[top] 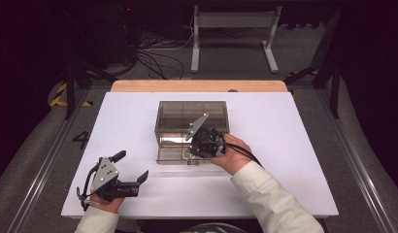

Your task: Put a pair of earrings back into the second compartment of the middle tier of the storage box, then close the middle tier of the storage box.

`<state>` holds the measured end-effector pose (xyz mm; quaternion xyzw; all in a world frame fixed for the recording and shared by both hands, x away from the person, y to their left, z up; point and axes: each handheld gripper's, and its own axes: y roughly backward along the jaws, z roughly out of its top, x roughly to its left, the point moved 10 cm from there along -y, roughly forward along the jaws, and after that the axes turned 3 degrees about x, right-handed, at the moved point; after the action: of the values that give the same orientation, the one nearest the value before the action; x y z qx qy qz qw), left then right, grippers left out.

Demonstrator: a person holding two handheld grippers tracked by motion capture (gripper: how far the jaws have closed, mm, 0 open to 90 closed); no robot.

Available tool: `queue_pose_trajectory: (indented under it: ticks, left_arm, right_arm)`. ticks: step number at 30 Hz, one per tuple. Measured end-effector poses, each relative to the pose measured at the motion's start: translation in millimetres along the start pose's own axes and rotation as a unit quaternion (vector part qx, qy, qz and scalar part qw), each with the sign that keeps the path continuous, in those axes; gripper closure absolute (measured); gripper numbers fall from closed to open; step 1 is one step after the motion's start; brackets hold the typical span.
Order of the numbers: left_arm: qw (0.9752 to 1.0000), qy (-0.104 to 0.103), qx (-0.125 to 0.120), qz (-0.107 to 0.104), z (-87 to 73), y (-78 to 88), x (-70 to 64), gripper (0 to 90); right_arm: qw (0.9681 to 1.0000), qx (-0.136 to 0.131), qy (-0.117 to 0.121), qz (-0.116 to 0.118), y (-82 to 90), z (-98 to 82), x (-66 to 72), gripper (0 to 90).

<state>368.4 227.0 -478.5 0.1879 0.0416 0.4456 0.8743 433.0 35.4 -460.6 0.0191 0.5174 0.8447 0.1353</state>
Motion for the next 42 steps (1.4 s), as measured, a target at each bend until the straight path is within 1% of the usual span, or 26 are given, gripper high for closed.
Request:
queue_pose_trajectory:
  ticks: [2,9,12,17,20,22,24,28,31,33,35,37,38,42]
  left_arm:
    - [1.0,-0.002,0.0,0.002,0.0,0.2,0.3,2.7]
    - [1.0,-0.001,0.001,0.001,-0.6,-0.2,0.3,2.7]
    - [1.0,0.0,-0.001,0.001,0.0,-0.7,0.2,2.7]
    - [1.0,0.0,-0.001,0.0,0.4,-1.4,0.0,2.7]
    - [1.0,-0.001,-0.002,0.001,0.7,-1.2,0.3,2.7]
    - [1.0,-0.001,-0.002,0.001,0.5,-1.0,0.3,2.7]
    - [1.0,0.0,0.0,0.0,0.0,-0.4,-0.1,2.7]
    - [1.0,0.0,0.0,0.0,0.2,-0.2,-0.3,2.7]
    - [1.0,0.0,-0.002,0.002,0.6,-0.7,-0.4,2.7]
    - [1.0,0.002,-0.002,0.001,0.4,-0.5,-0.7,2.7]
    - [1.0,-0.002,-0.001,0.002,0.4,-0.7,0.0,2.7]
    - [1.0,-0.003,-0.001,0.002,0.4,-0.9,-0.2,2.7]
    - [1.0,-0.003,-0.001,0.002,0.4,-1.0,-0.1,2.7]
    - [1.0,-0.003,-0.001,0.002,0.4,-0.8,-0.1,2.7]
  right_arm:
    - [1.0,-0.002,0.003,0.0,1.8,-1.1,1.6,90.0]
    - [0.9999,-0.007,0.011,0.003,5.2,-7.2,7.6,90.0]
    - [0.9998,-0.014,0.013,0.004,6.6,-7.7,9.2,90.0]
    - [0.9997,-0.016,0.017,0.008,8.9,-8.3,12.4,90.0]
    - [0.9995,-0.014,0.026,0.012,7.9,-10.0,15.8,90.0]
    - [0.9994,-0.011,0.03,0.017,6.6,-12.0,18.0,90.0]
    - [0.9993,-0.003,0.03,0.02,5.1,-14.7,20.8,90.0]
    - [0.9988,0.011,0.039,0.027,1.9,-19.6,26.7,90.0]
    - [0.9984,0.019,0.046,0.027,-0.2,-23.1,29.8,90.0]
    - [0.9983,0.026,0.044,0.028,-1.5,-26.4,31.4,90.0]
    - [0.9982,0.033,0.044,0.024,-2.7,-30.4,31.1,90.0]
    - [0.9984,0.034,0.04,0.023,-3.4,-33.0,31.0,90.0]
    - [0.9983,0.035,0.041,0.022,-3.9,-34.9,30.1,90.0]
    - [0.9981,0.045,0.036,0.018,-7.3,-40.6,29.6,90.0]
